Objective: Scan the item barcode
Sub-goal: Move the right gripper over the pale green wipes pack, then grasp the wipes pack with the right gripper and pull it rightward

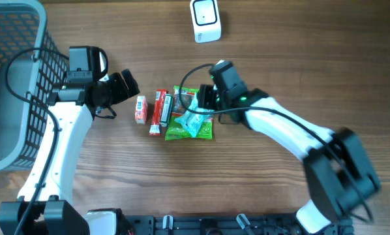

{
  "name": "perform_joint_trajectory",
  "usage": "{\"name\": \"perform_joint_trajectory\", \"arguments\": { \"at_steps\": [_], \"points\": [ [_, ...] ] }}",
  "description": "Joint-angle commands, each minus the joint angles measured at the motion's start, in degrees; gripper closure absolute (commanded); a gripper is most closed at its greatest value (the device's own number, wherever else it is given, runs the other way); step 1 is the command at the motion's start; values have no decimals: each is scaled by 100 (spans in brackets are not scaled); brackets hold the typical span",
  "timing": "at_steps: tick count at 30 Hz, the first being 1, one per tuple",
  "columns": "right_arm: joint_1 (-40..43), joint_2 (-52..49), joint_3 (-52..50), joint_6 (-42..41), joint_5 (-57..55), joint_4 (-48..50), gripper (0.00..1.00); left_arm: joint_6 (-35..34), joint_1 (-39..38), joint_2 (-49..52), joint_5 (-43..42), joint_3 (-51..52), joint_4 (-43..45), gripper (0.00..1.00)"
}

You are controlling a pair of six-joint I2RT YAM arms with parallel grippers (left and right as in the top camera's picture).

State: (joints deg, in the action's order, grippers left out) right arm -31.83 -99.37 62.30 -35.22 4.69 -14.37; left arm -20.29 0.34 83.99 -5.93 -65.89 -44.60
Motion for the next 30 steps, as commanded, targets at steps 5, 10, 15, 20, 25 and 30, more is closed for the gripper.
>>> {"name": "perform_joint_trajectory", "arguments": {
  "at_steps": [5, 10, 15, 20, 25, 30],
  "points": [
    [-186, 629, 46, -1327, 745, -1086, 14, -11, 20, -72, -46, 42, 17, 0],
    [-614, 269, -426, -2496, 793, -734, 23, -11, 20, -72, -46, 42, 15, 0],
    [-960, -175, -463, -3211, 306, -527, 28, -11, 20, -72, -46, 42, 15, 0],
    [-1005, -444, -466, -3526, 76, -404, 42, -11, 20, -72, -46, 42, 17, 0],
    [-1005, -592, -466, -3692, -380, -415, 44, -11, 20, -72, -46, 42, 17, 0],
    [-1012, -621, -470, -3644, -409, -433, 43, -11, 20, -72, -46, 42, 15, 0]
  ]
}}
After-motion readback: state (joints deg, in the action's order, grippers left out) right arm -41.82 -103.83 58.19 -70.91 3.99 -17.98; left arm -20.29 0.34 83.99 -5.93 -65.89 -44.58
